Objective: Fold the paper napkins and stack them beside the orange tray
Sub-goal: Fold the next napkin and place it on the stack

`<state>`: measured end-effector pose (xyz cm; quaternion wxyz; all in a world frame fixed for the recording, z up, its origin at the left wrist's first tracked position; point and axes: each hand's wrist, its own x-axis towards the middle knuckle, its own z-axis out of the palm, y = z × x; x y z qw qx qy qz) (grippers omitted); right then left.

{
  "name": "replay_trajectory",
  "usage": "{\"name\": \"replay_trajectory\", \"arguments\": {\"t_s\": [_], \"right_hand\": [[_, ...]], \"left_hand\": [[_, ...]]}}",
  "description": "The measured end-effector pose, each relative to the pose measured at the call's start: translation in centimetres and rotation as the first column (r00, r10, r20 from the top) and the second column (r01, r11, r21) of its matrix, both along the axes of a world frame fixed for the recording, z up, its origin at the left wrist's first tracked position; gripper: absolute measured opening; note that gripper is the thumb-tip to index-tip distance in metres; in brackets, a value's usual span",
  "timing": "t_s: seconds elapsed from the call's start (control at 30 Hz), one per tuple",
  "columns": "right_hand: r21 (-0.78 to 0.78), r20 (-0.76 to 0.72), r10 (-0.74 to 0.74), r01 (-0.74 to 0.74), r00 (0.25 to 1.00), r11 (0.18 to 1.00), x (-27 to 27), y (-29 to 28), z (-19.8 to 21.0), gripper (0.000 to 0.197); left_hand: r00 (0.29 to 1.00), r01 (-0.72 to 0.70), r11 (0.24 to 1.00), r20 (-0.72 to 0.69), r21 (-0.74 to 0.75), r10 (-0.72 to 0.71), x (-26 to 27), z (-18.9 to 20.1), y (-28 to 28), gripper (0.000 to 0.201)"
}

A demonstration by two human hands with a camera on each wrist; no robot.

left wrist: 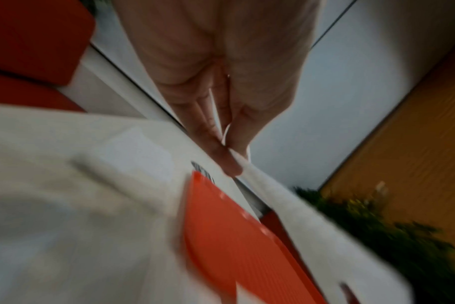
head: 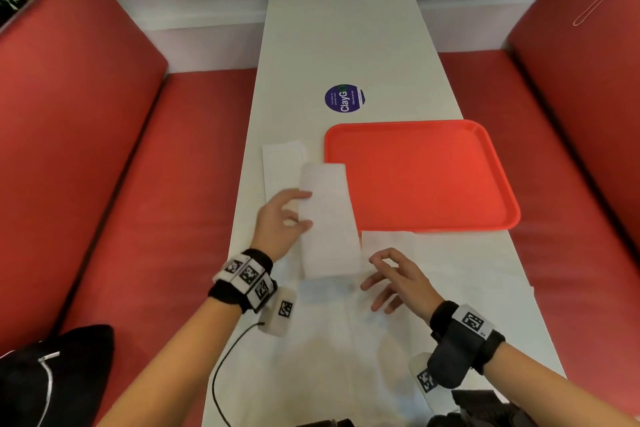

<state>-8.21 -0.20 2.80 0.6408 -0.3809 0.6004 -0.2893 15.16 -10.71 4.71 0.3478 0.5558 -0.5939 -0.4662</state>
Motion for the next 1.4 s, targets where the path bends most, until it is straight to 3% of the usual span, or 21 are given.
{"name": "replay_trajectory", "arguments": {"t_s": [0.2, 0.5, 0.67, 0.83, 0.9, 1.0, 1.1, 1.27, 1.33, 1.4], "right_hand": [[-0.016, 0.008, -0.082, 0.083, 0.997, 0.996, -1.9, -1.0, 0.2, 0.026], [0.015, -0.022, -0.199, 0.199, 0.980, 0.980, -3.9, -1.9, -1.3, 0.030], [0.019, -0.025, -0.244, 0.244, 0.969, 0.969, -4.4, -2.4, -1.5, 0.031], [0.004, -0.030, -0.256, 0.256, 0.966, 0.967, -4.5, -2.5, -1.7, 0.032], [-0.004, -0.033, -0.247, 0.247, 0.968, 0.969, -4.4, -2.4, -1.7, 0.032], [-0.023, -0.030, -0.252, 0.252, 0.967, 0.968, -4.4, -2.1, -1.4, 0.032], [-0.043, -0.043, -0.291, 0.289, 0.956, 0.956, -5.0, -1.6, -0.9, 0.033], [-0.141, -0.171, -0.367, 0.346, 0.915, 0.928, -6.8, -0.1, -0.9, 0.024], [-0.182, -0.243, -0.365, 0.327, 0.899, 0.927, -7.6, 0.8, -1.0, 0.016], [-0.218, -0.366, -0.325, 0.260, 0.872, 0.941, -8.6, 1.8, -1.3, 0.010]], "left_hand": [[0.996, -0.055, 0.997, 0.069, -0.061, 0.059, 4.2, -0.1, -9.0, 0.052], [0.985, -0.109, 0.983, 0.151, 0.150, 0.086, 5.1, -6.1, -16.5, 0.054], [0.954, -0.179, 0.971, 0.270, 0.161, 0.131, 4.8, -8.7, -16.7, 0.048], [0.885, -0.209, 0.976, 0.413, -0.059, 0.215, 4.1, -8.6, -16.1, 0.035], [0.845, -0.259, 0.965, 0.477, -0.035, 0.243, 3.9, -8.8, -15.7, 0.042], [0.811, -0.325, 0.943, 0.535, 0.076, 0.237, 3.3, -9.3, -14.9, 0.069], [0.811, -0.277, 0.957, 0.555, 0.088, 0.184, 2.3, -9.5, -14.6, 0.070], [0.802, -0.253, 0.963, 0.577, 0.096, 0.153, 0.8, -8.8, -14.9, 0.067], [0.766, -0.275, 0.958, 0.621, 0.081, 0.167, 0.2, -7.8, -14.3, 0.063], [0.715, -0.250, 0.968, 0.669, -0.024, 0.201, -0.8, -6.4, -12.7, 0.055]]}}
